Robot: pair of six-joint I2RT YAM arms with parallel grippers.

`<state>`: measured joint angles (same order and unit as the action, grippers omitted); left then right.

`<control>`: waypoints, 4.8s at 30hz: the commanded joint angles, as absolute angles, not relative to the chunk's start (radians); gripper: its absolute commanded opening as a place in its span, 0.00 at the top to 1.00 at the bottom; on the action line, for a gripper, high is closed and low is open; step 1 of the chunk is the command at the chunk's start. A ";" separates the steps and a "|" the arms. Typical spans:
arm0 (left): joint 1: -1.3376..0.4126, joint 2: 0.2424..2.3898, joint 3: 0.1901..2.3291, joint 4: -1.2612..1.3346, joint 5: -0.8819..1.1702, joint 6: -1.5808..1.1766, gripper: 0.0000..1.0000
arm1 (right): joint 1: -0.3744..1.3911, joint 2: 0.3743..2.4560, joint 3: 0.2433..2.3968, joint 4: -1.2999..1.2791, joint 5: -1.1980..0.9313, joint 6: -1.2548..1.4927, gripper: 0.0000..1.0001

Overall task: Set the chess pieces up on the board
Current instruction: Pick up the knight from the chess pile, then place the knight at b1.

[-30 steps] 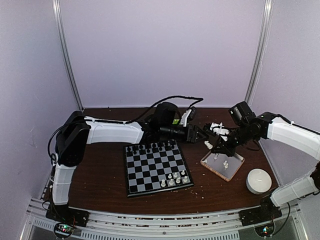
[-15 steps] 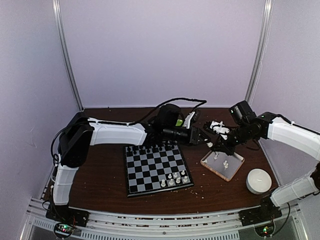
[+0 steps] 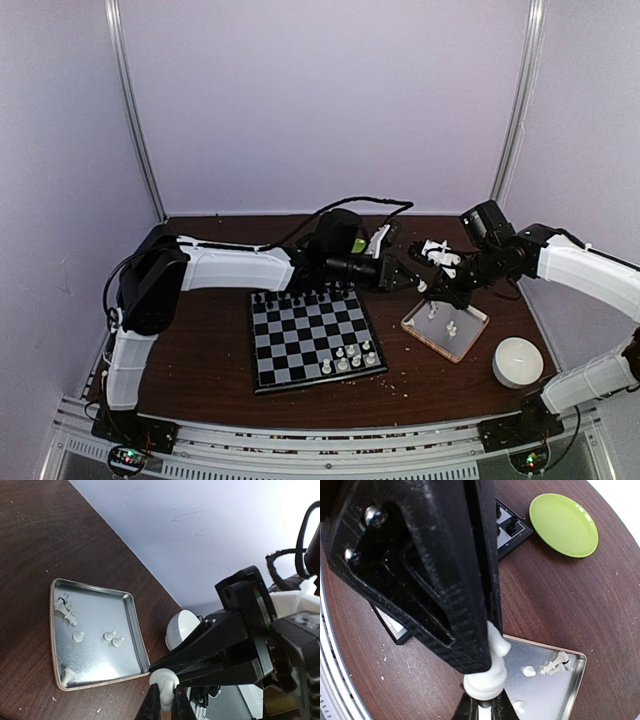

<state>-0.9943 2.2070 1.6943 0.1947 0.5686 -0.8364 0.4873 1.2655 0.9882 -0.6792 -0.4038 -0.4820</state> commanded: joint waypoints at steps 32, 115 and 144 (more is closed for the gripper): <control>-1.018 1.464 1.019 -0.680 0.108 -0.130 1.00 | 0.450 1.276 0.969 -0.674 -0.371 -0.499 0.96; -1.092 1.582 0.943 -0.537 0.044 -0.113 0.99 | 0.426 1.320 0.976 -0.695 -0.393 -0.507 0.96; -1.092 1.468 1.095 -0.589 -0.082 -0.094 0.65 | 0.443 1.347 1.167 -0.918 -0.671 -0.541 0.94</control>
